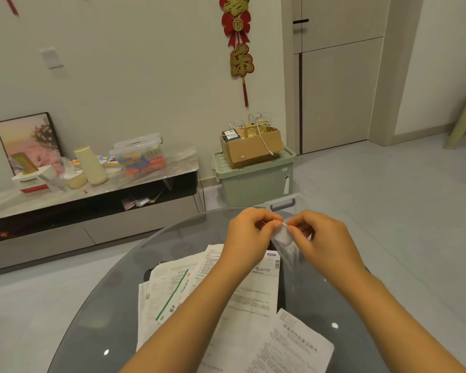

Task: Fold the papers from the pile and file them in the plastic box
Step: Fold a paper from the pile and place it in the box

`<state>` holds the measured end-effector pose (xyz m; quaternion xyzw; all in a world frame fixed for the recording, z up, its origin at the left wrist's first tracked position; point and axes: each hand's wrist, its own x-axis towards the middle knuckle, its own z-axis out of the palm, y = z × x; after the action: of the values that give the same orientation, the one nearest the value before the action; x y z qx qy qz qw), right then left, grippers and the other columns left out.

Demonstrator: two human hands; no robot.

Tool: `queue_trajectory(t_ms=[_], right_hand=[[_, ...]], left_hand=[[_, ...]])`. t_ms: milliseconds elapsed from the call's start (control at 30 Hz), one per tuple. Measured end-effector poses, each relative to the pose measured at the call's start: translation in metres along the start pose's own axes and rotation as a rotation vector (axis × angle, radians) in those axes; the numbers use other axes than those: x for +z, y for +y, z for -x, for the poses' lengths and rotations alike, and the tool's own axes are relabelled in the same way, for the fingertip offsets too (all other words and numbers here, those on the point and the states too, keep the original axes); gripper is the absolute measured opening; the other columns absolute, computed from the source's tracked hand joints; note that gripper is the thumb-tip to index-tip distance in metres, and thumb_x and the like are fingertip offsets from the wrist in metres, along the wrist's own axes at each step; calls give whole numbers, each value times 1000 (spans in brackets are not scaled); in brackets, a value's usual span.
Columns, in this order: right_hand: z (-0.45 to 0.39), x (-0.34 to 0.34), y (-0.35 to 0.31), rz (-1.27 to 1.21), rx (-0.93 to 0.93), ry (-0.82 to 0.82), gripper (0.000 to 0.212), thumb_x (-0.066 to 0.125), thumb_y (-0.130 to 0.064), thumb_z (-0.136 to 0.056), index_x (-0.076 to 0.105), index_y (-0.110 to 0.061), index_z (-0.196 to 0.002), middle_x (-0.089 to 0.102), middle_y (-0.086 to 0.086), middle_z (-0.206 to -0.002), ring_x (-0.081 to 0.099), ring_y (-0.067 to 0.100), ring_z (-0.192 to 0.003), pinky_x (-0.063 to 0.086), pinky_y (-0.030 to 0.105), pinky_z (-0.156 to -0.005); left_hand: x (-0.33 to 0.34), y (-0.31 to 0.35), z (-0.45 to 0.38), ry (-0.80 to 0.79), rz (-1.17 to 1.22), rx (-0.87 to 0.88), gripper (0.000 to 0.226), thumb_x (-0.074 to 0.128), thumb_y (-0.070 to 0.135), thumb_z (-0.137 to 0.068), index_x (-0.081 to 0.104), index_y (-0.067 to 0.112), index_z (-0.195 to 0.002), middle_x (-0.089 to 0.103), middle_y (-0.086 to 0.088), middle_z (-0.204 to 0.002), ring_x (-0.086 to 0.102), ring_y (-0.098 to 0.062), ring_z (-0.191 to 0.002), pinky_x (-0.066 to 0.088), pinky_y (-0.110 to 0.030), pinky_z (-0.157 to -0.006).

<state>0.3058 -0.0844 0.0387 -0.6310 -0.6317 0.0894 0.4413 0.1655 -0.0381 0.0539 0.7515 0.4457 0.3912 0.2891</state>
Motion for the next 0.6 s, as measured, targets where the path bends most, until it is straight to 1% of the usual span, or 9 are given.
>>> queue_trajectory(t_ms=[67, 133, 200, 267, 367, 434, 467, 534, 601], right_hand=[[-4, -4, 5, 9, 0, 50, 8, 62, -15, -87, 68, -19, -90, 60, -10, -76, 55, 6, -71, 43, 15, -62], [-7, -7, 12, 34, 8, 74, 15, 61, -12, -86, 67, -23, -95, 61, -8, -75, 56, 9, -73, 48, 25, -65], [-11, -8, 18, 67, 30, 87, 19, 59, -10, -86, 65, -25, -94, 61, -6, -74, 56, 13, -73, 50, 32, -65], [-15, -10, 27, 104, 73, 116, 17, 59, -9, -85, 65, -24, -90, 61, -5, -74, 56, 14, -72, 51, 35, -64], [-20, -14, 39, 145, 124, 188, 16, 60, -8, -84, 68, -21, -90, 63, -4, -77, 55, 16, -72, 49, 34, -65], [-22, -15, 47, 174, 143, 235, 17, 61, -7, -84, 70, -18, -92, 64, -2, -80, 54, 16, -73, 45, 30, -65], [-23, -15, 50, 189, 152, 248, 17, 61, -7, -83, 71, -17, -92, 65, -2, -81, 53, 16, -73, 42, 28, -65], [-22, -15, 56, 212, 166, 254, 16, 62, -6, -83, 71, -16, -92, 65, -1, -82, 50, 13, -73, 37, 23, -64], [-21, -13, 59, 229, 170, 249, 14, 64, -7, -83, 71, -15, -92, 65, -1, -82, 50, 12, -73, 34, 20, -64]], left_hand=[[8, 1, -12, -27, 41, -5, 14, 61, 14, -89, 72, 23, -90, 62, 15, -87, 55, 8, -71, 42, -6, -64], [18, 1, -24, -60, 51, 1, 14, 60, 14, -90, 71, 23, -91, 62, 17, -85, 56, 6, -72, 45, -10, -65], [28, 0, -34, -91, 52, 14, 13, 61, 15, -90, 72, 20, -94, 65, 12, -90, 59, 0, -78, 48, -13, -71], [37, -1, -45, -139, 90, 10, 13, 61, 13, -90, 71, 18, -98, 68, 5, -95, 62, -4, -82, 51, -16, -76], [50, -3, -56, -184, 111, 9, 18, 58, 10, -91, 65, 18, -105, 67, 5, -94, 65, -11, -84, 50, -12, -73], [58, -9, -62, -210, 48, 16, 19, 56, 11, -91, 62, 18, -108, 64, 5, -94, 63, -10, -83, 48, -11, -71], [62, -12, -63, -239, 9, 28, 18, 55, 12, -91, 63, 18, -106, 65, 4, -95, 62, -8, -83, 47, -12, -73], [68, -19, -63, -328, -133, 99, 21, 52, 16, -90, 66, 18, -105, 67, 5, -99, 60, -7, -90, 42, -16, -82], [71, -23, -64, -396, -322, 224, 30, 44, 24, -87, 67, 21, -105, 67, 8, -106, 57, -9, -100, 32, -21, -94]])
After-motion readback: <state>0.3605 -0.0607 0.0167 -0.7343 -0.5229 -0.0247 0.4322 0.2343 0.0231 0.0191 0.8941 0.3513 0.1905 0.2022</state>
